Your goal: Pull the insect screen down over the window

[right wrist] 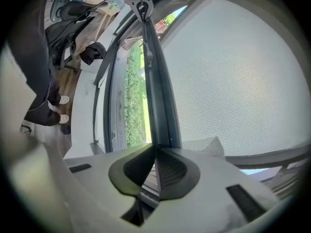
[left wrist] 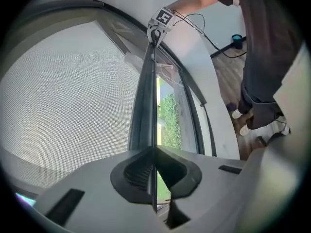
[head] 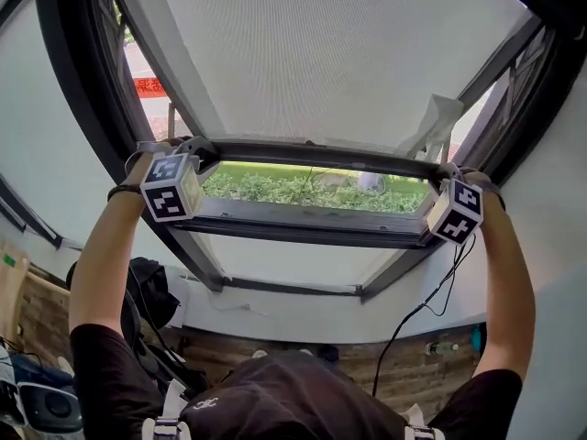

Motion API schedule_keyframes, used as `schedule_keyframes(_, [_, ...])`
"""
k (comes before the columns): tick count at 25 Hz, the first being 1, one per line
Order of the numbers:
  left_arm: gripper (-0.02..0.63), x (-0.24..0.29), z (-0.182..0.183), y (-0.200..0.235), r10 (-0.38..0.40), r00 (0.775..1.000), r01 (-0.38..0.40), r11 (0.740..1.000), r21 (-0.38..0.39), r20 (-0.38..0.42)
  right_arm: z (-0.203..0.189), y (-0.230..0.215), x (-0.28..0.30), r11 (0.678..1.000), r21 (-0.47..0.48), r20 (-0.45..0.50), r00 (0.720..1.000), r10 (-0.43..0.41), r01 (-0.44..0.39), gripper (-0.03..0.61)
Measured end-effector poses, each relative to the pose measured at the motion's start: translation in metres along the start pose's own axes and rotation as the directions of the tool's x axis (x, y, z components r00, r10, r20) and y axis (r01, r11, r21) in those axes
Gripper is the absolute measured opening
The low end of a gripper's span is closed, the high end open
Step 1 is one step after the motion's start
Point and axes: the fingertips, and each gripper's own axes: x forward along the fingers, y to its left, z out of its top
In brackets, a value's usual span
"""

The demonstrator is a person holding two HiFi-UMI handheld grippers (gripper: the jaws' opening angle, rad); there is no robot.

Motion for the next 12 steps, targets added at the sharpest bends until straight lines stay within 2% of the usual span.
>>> schedule_keyframes(3, [0.017, 0.023, -0.004, -0.029, -0.052, 0.999, 0.052, 0.998, -0.029, 0.009, -0.004, 0.03, 0.021, 0.998, 0.001, -0.007, 0.998, 0.057, -0.057, 0.026])
schedule_keyframes(12, [0.023, 0.081, -0.024, -0.097, -0.135, 0.991, 0.135, 0.984, -0.119, 0.008, -0.014, 0.105, 0.079, 0.985, 0.016, -0.035, 0.984, 0.174, -0.174, 0.026])
